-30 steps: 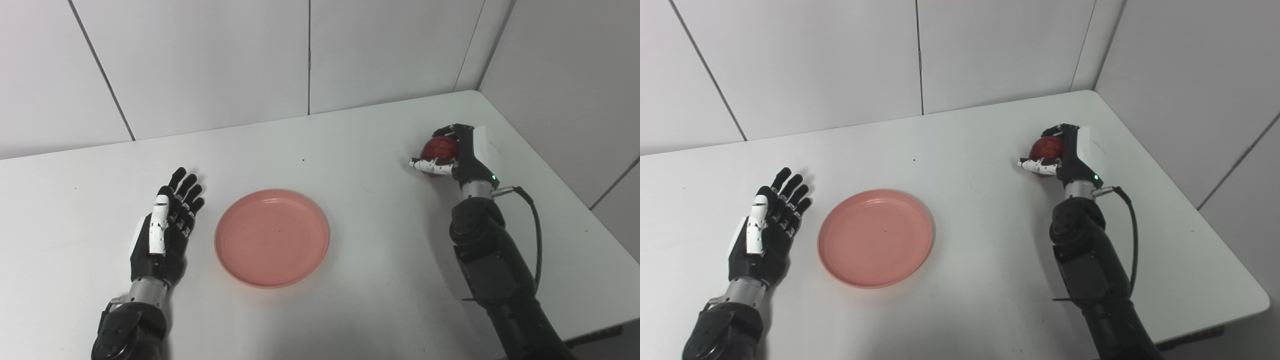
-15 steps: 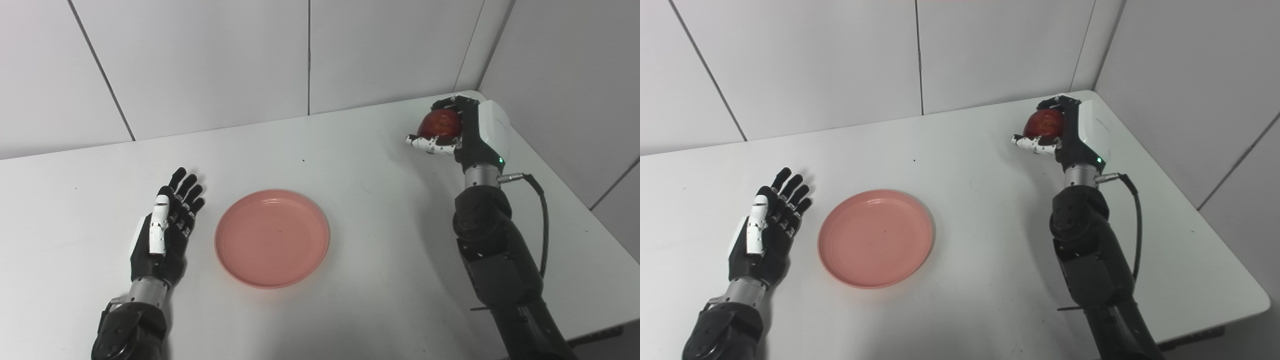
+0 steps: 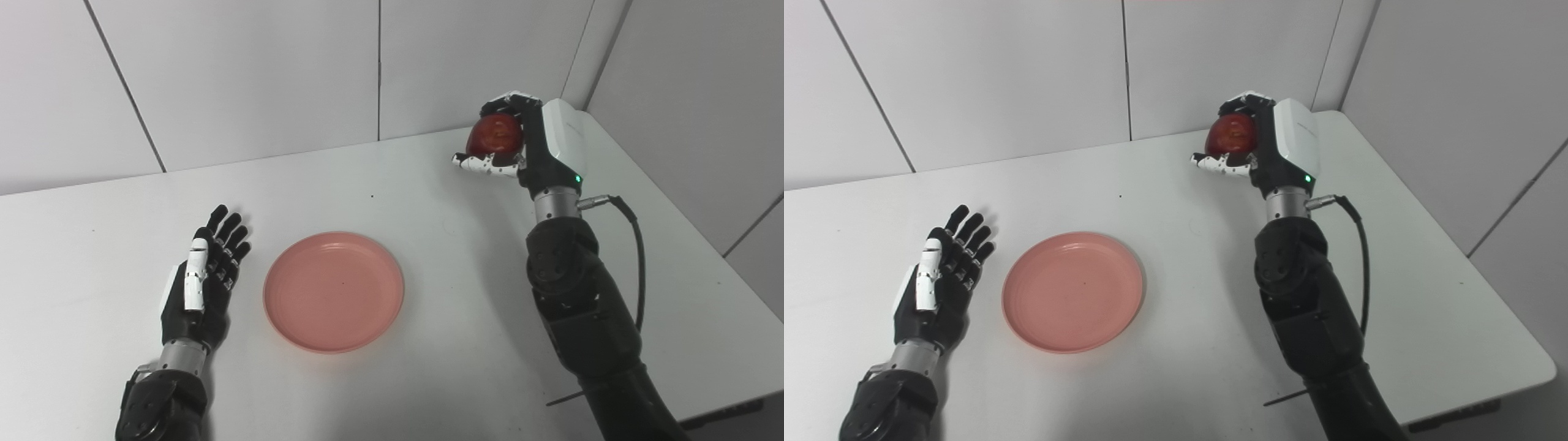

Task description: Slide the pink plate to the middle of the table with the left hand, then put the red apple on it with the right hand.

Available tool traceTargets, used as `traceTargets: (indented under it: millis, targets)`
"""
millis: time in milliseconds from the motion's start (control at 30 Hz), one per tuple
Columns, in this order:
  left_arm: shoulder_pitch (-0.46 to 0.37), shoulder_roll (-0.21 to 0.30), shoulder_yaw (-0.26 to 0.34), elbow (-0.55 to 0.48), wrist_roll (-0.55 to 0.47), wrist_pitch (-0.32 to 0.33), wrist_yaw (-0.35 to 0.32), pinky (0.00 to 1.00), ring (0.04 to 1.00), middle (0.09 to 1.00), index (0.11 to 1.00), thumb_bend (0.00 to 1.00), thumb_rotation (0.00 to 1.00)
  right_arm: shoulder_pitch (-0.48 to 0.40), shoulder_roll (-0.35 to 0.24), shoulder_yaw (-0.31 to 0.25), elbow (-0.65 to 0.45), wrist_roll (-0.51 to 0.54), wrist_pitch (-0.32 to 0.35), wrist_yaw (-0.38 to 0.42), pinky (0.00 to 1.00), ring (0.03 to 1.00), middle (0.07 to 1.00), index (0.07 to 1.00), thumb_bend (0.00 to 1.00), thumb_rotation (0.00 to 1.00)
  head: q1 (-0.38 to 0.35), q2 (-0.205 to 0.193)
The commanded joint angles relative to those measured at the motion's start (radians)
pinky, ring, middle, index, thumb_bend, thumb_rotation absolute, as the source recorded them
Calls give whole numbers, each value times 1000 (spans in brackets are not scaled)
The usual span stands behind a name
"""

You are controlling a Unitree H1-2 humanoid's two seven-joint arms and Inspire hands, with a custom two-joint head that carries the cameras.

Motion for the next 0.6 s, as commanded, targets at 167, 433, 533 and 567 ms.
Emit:
traceTargets:
  millis: [167,433,533,567]
  targets:
    - [43,-12,-12,23,14,60,25,953,943,942,924,346,1000,-69,30,51,-16,-25,-35,10,348,410,452,513,528,0,24,-3]
    - [51,-33,-23,15,14,57,42,966,949,948,925,352,1000,-95,80,135,2,-49,-80,19,306,377,444,520,526,0,73,-2]
    - [54,-41,-30,15,19,49,45,965,949,949,928,351,1000,-103,96,164,9,-53,-92,22,306,378,444,520,527,0,96,-2]
    - [56,-44,-31,12,22,49,48,963,949,949,929,351,1000,-106,103,172,12,-53,-90,24,307,378,444,521,527,0,107,-2]
